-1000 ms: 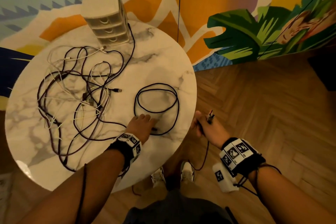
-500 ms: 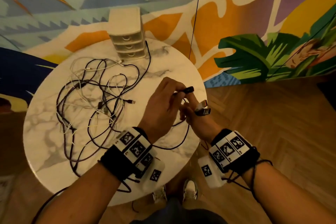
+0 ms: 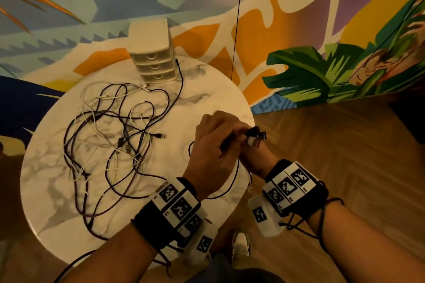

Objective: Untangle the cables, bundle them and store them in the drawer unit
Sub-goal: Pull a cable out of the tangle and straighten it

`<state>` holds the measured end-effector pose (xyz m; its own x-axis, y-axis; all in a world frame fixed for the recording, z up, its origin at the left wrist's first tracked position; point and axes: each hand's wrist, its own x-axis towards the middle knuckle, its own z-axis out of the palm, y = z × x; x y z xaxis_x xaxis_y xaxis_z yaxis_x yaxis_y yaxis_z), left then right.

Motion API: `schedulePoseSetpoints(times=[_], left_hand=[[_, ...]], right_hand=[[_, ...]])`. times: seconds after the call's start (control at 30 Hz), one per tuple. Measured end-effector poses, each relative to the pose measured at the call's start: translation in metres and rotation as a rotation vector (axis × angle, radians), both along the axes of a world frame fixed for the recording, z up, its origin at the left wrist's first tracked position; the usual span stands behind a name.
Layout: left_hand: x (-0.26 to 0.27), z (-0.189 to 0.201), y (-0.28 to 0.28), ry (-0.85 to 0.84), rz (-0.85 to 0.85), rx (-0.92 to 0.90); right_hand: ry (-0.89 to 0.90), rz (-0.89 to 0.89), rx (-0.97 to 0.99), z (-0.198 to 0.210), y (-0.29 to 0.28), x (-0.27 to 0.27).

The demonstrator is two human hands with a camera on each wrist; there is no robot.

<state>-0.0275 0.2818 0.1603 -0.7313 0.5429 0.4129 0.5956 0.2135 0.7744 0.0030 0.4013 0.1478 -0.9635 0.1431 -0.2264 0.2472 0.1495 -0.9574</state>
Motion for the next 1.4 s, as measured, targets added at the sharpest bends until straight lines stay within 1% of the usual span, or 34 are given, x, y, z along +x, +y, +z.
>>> schedulePoseSetpoints(times=[0.03, 0.07, 0.1, 0.13, 0.17, 0.2, 0.23, 0.27, 0.3, 0.33, 0.37, 0.4, 0.43, 0.5, 0.57, 0.6, 0.67, 0.73, 0.77, 0.8, 0.87, 0.9, 0.93, 0.97, 1.03, 1.1, 1.13, 1.2, 1.23, 1.27, 1.33, 1.37, 1.4], left_hand=[[-0.002, -0.003, -0.001, -0.081, 0.011, 0.033], [-0.006, -0.006, -0.003, -0.203, 0.008, 0.066], [-0.011, -0.012, -0.005, -0.363, -0.021, 0.081], [-0.015, -0.021, -0.005, -0.524, -0.081, 0.052], [-0.019, -0.032, -0.006, -0.652, -0.157, -0.039], [-0.02, -0.049, -0.008, -0.718, -0.225, -0.184], [-0.019, -0.066, -0.01, -0.715, -0.271, -0.336], [-0.018, -0.088, -0.015, -0.67, -0.271, -0.468], [-0.018, -0.107, -0.025, -0.624, -0.23, -0.558], [-0.022, -0.124, -0.037, -0.602, -0.161, -0.618], [-0.029, -0.136, -0.05, -0.603, -0.098, -0.639], [-0.041, -0.144, -0.064, -0.607, -0.029, -0.643], [-0.055, -0.146, -0.078, -0.594, 0.044, -0.648], [-0.09, -0.136, -0.102, -0.533, 0.234, -0.669], [-0.122, -0.109, -0.109, -0.453, 0.414, -0.616], [-0.134, -0.092, -0.104, -0.383, 0.464, -0.566], [-0.145, -0.058, -0.084, -0.237, 0.504, -0.472], [-0.134, -0.025, -0.055, -0.117, 0.506, -0.446], [-0.122, -0.008, -0.039, -0.048, 0.498, -0.488], [-0.108, 0.005, -0.025, 0.033, 0.476, -0.571], [-0.073, 0.021, -0.001, 0.196, 0.357, -0.74], [-0.055, 0.023, 0.009, 0.264, 0.276, -0.795], [-0.04, 0.022, 0.015, 0.317, 0.198, -0.827], [-0.029, 0.019, 0.018, 0.334, 0.136, -0.834], [-0.023, 0.01, 0.019, 0.279, 0.086, -0.783], [-0.027, -0.003, 0.016, 0.147, 0.076, -0.767], [-0.031, -0.013, 0.012, 0.015, 0.061, -0.748], [-0.043, -0.034, -0.003, -0.398, 0.049, -0.641], [-0.049, -0.045, -0.015, -0.533, 0.07, -0.622], [-0.057, -0.053, -0.027, -0.557, 0.092, -0.65], [-0.076, -0.066, -0.048, -0.4, 0.13, -0.735], [-0.083, -0.072, -0.055, -0.329, 0.131, -0.778], [-0.087, -0.075, -0.06, -0.294, 0.105, -0.818]], right_hand=[[0.072, -0.011, -0.028, 0.002, -0.001, -0.001], [0.117, -0.021, -0.051, 0.004, -0.001, -0.002], [0.149, -0.035, -0.05, 0.004, 0.0, -0.003], [0.176, -0.066, -0.038, 0.003, 0.001, -0.003], [0.196, -0.109, -0.021, 0.002, 0.003, -0.003], [0.22, -0.154, -0.029, 0.0, 0.004, -0.004], [0.245, -0.194, -0.065, -0.001, 0.008, -0.003], [0.248, -0.224, -0.172, -0.003, 0.011, -0.003], [0.227, -0.237, -0.329, -0.002, 0.014, -0.001], [0.203, -0.226, -0.475, -0.002, 0.019, 0.001], [0.183, -0.226, -0.562, -0.003, 0.025, 0.005], [0.177, -0.243, -0.584, -0.003, 0.032, 0.009], [0.194, -0.282, -0.564, -0.003, 0.041, 0.013], [0.243, -0.368, -0.489, -0.001, 0.059, 0.02], [0.297, -0.443, -0.384, 0.002, 0.07, 0.022], [0.316, -0.469, -0.302, 0.004, 0.073, 0.022], [0.328, -0.478, -0.098, 0.01, 0.068, 0.022], [0.294, -0.413, 0.058, 0.016, 0.056, 0.021], [0.241, -0.358, 0.092, 0.018, 0.048, 0.019], [0.17, -0.28, 0.098, 0.017, 0.041, 0.017], [0.063, -0.105, 0.078, 0.009, 0.029, 0.01], [0.024, -0.044, 0.085, 0.006, 0.023, 0.008], [0.004, -0.018, 0.091, 0.003, 0.018, 0.005], [0.007, -0.024, 0.078, 0.002, 0.016, 0.003], [0.068, -0.083, 0.015, 0.004, 0.015, 0.001], [0.123, -0.135, 0.04, 0.005, 0.019, -0.002], [0.158, -0.177, 0.039, 0.005, 0.023, -0.004], [0.196, -0.328, -0.042, 0.005, 0.036, -0.007], [0.201, -0.384, -0.07, 0.008, 0.043, -0.007], [0.197, -0.409, -0.082, 0.009, 0.051, -0.007], [0.198, -0.395, -0.078, 0.008, 0.062, -0.005], [0.2, -0.387, -0.072, 0.006, 0.066, -0.004], [0.199, -0.389, -0.067, 0.004, 0.067, -0.004]])
